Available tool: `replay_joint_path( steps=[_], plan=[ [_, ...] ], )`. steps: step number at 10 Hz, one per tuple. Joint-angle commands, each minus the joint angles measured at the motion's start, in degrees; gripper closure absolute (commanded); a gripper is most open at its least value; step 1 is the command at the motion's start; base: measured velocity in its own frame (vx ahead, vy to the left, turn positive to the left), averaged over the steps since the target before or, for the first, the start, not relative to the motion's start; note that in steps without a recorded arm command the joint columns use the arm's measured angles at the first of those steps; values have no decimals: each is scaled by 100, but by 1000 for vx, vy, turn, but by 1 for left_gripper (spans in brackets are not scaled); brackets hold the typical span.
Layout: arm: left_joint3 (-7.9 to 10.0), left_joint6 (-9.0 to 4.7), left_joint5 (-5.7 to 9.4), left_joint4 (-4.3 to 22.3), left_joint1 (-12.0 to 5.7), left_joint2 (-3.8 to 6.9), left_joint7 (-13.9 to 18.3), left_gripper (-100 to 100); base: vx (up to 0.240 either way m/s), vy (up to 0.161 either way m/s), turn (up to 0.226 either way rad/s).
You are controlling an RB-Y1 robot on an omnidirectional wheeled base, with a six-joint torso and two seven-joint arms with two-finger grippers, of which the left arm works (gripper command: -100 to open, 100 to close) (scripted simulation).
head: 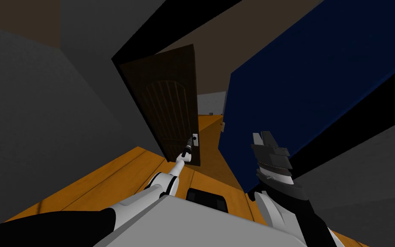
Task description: Push the door open
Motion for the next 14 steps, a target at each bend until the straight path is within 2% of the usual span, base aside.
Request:
replay_joint_path(
  steps=[1, 4, 5, 6, 9, 11, 13, 14],
  plan=[
    [-17, 1, 4, -22, 19, -39, 16, -100, -213, 0, 14],
    [-44, -5, 15, -32, 34, -199, 43, -100, -199, -56, 12],
    [-47, 0, 9, -60, 63, -161, 42, -100, -87, -34, 5],
    [-34, -26, 14, -54, 75, -95, 39, -100, 95, -16, -38],
    [-12, -58, 21, -46, 84, -52, 32, -100, 175, -10, -18],
    [7, -84, 26, -40, 92, -63, 25, -100, 224, 2, -23],
    [27, -112, 32, -33, 100, -123, 19, -100, 207, -24, -28],
    [22, -108, 31, -24, 91, -103, 21, -100, 82, -15, -1]
  ],
)
